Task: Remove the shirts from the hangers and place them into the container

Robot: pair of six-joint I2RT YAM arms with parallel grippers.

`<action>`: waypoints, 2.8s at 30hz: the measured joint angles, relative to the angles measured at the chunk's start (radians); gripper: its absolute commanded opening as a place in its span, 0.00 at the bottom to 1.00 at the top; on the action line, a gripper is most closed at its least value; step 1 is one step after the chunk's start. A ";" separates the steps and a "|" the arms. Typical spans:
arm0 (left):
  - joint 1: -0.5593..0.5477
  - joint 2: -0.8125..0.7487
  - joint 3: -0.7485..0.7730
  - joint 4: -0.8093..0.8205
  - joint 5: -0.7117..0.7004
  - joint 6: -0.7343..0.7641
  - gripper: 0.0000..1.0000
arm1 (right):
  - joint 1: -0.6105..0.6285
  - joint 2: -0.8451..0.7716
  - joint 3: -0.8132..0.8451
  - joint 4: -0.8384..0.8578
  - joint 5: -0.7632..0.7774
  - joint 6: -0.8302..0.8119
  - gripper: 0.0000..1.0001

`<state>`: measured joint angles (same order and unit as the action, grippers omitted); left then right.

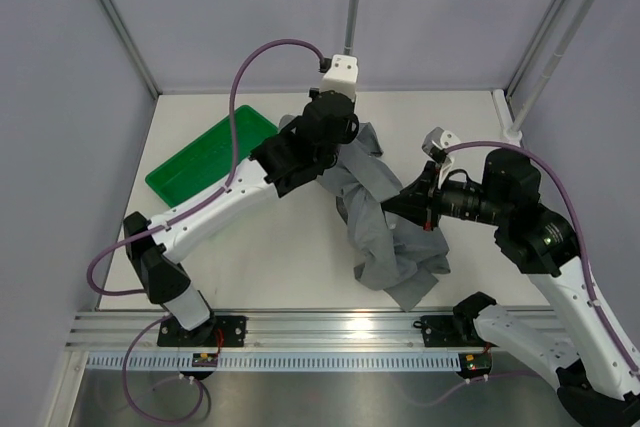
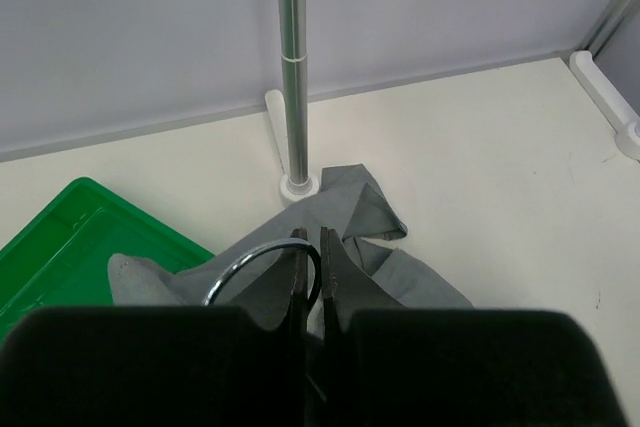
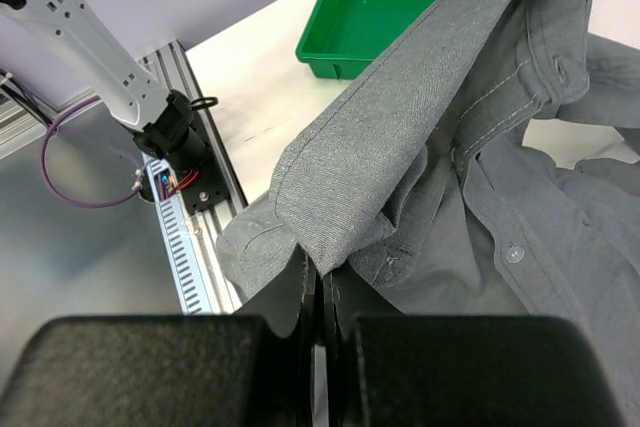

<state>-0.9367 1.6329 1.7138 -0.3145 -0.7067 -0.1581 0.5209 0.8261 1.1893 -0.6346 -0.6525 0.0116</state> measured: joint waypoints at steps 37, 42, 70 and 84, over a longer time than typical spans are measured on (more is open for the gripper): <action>-0.027 -0.041 -0.064 0.120 -0.049 -0.006 0.00 | 0.000 -0.067 -0.244 -0.006 0.005 0.158 0.63; -0.026 -0.048 -0.121 0.161 -0.050 0.008 0.00 | 0.002 -0.092 -0.210 -0.063 0.050 0.165 0.77; -0.135 0.013 -0.154 0.239 -0.114 0.099 0.00 | 0.003 0.034 -0.053 0.029 0.263 0.268 0.73; -0.155 0.013 -0.170 0.280 -0.144 0.141 0.00 | 0.001 0.084 -0.061 0.092 0.270 0.304 0.00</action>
<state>-1.0916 1.6459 1.5440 -0.0349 -0.8505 -0.0174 0.5220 0.9096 1.1282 -0.5430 -0.3820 0.3157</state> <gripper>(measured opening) 0.057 0.117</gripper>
